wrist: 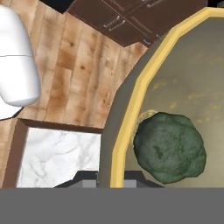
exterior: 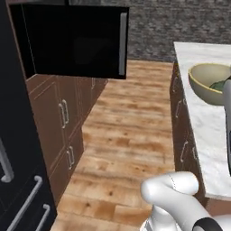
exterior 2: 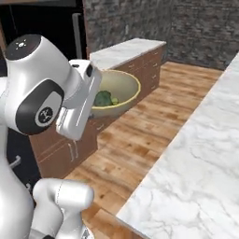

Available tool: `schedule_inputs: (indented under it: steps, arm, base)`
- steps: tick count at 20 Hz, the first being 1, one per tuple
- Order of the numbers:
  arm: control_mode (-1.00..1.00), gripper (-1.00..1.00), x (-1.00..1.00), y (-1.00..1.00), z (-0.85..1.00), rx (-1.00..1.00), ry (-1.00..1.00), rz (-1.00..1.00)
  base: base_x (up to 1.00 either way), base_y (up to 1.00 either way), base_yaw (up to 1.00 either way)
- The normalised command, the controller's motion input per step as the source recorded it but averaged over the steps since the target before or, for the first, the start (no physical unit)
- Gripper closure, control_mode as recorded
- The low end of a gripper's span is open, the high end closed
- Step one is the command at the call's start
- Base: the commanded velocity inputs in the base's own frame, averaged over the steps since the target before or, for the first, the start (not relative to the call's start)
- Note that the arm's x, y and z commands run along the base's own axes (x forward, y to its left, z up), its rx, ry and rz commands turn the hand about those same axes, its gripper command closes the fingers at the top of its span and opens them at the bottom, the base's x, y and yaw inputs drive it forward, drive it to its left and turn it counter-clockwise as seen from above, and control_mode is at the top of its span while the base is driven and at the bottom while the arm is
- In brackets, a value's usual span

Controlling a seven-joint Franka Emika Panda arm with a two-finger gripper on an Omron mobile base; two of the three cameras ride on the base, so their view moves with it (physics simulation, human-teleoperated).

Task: Pick the broccoli from the sink and place it in the bowl. Then pick the bowl and place it in the microwave. Then close the microwave door and press the start button.

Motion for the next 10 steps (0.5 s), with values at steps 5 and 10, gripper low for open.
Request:
schedule_inputs:
  steps: [5,10]
  arm:
    - [1.0,1.0,0.0,0.0,0.0,0.0,0.0,0.0]
    - [1.0,1.0,0.0,0.0,0.0,0.0,0.0,0.0]
  base:
    - [0.82,0.0,-0.51]
    - [0.81,0.1,-0.49]
